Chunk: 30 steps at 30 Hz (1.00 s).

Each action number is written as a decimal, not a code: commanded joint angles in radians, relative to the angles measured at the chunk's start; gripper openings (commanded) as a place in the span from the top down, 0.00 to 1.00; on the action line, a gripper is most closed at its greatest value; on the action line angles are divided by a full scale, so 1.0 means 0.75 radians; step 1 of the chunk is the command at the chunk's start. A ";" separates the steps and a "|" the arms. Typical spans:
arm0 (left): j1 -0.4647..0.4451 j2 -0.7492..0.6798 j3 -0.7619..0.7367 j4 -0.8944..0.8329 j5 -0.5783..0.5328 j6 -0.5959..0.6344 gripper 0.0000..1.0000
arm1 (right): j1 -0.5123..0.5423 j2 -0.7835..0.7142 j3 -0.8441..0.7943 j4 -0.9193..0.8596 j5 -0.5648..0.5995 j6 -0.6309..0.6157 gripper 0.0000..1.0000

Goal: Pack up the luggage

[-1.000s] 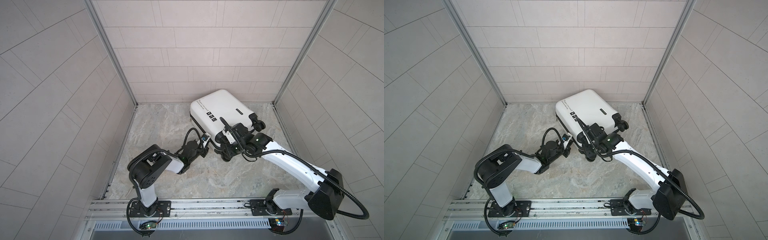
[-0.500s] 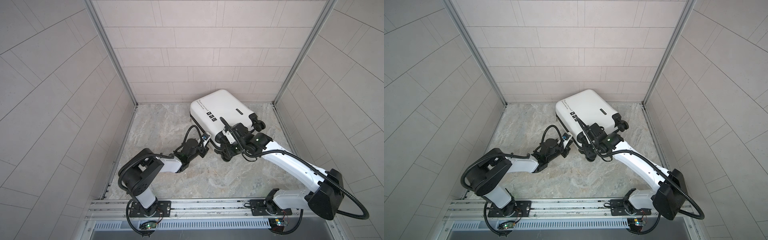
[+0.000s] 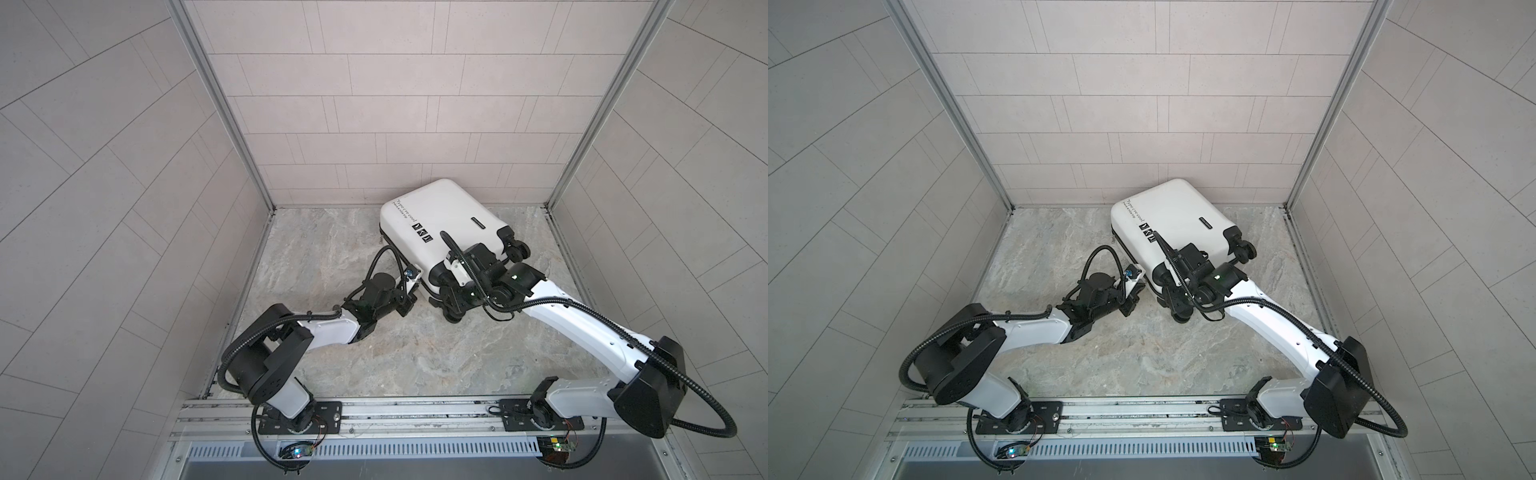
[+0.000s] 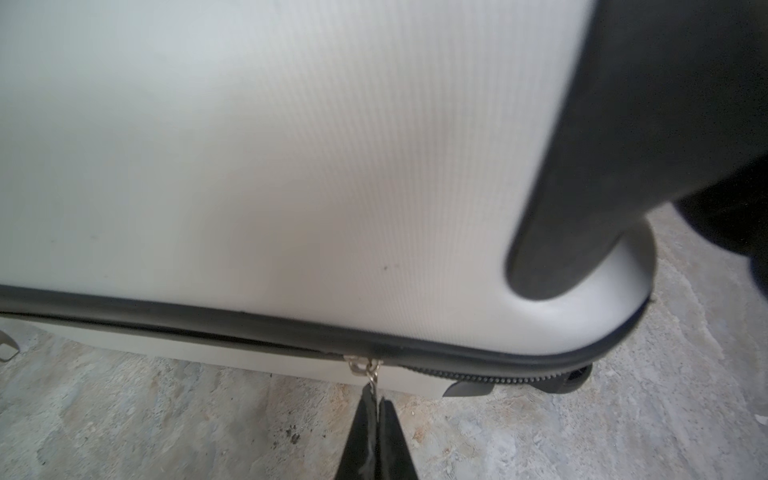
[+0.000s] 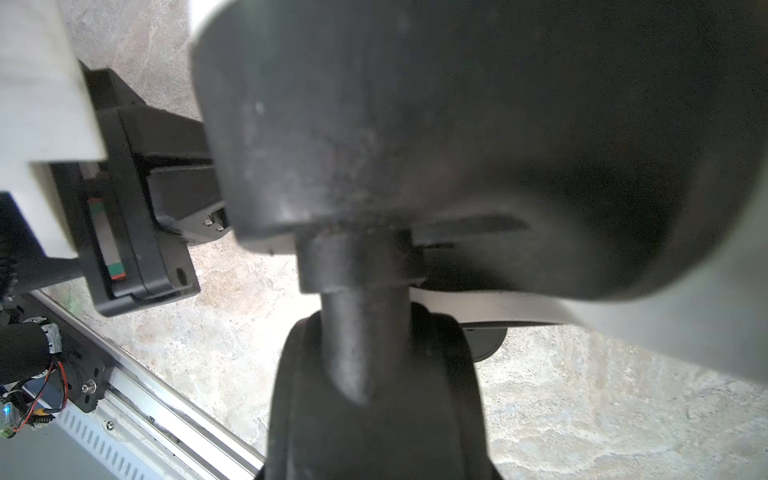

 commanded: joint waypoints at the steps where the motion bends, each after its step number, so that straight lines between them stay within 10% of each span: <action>1: -0.046 -0.035 0.024 0.016 0.150 0.000 1.00 | -0.013 -0.047 0.105 0.150 0.026 0.102 1.00; 30: -0.245 -0.079 -0.035 0.069 0.063 -0.051 1.00 | -0.014 0.017 0.223 0.101 0.244 -0.042 1.00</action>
